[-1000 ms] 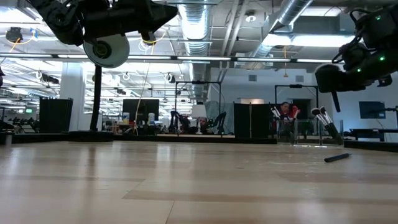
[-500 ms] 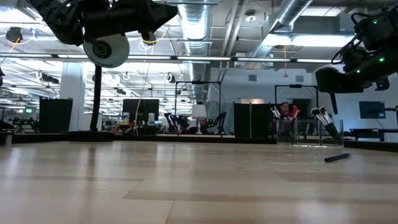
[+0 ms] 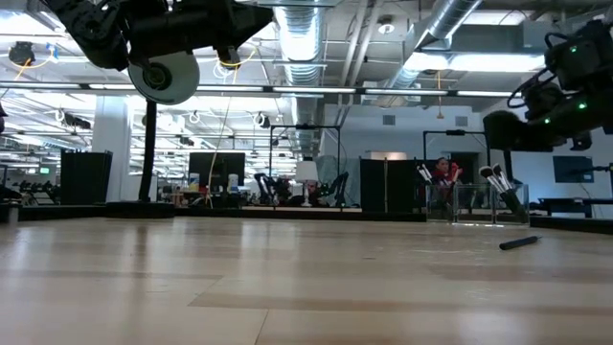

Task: Sort items
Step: Put the highlighter brush into the transparent organizer

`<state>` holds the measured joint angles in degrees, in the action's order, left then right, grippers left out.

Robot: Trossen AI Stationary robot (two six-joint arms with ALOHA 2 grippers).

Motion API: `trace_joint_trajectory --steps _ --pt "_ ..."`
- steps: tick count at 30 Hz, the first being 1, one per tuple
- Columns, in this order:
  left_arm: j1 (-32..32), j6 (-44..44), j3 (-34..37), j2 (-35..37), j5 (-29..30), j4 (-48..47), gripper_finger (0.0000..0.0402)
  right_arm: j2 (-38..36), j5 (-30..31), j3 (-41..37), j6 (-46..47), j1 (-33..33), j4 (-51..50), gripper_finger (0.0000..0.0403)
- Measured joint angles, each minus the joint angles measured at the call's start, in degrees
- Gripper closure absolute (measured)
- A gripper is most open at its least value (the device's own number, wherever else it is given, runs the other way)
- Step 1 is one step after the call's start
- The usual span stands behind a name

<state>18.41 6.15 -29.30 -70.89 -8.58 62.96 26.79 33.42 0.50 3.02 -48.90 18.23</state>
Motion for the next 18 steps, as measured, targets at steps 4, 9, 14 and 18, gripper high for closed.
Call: trace_joint_trajectory --steps 4,9,14,18 --pt "0.0 0.0 0.0 0.0 0.0 0.0 0.0318 1.51 -0.49 -0.03 0.14 -1.48 0.47 0.0362" --pt "0.0 0.02 0.0 0.0 -0.02 -0.01 0.0318 2.11 -2.93 -0.03 0.1 -1.49 0.92 0.0363" --pt "0.0 0.0 0.0 0.0 -0.02 0.0 0.0318 2.6 -3.86 -0.05 0.4 -1.55 0.9 0.036" --pt "0.0 0.01 0.0 0.0 -0.02 0.04 0.0318 2.58 -4.02 -0.07 0.43 -1.55 0.9 0.0359"
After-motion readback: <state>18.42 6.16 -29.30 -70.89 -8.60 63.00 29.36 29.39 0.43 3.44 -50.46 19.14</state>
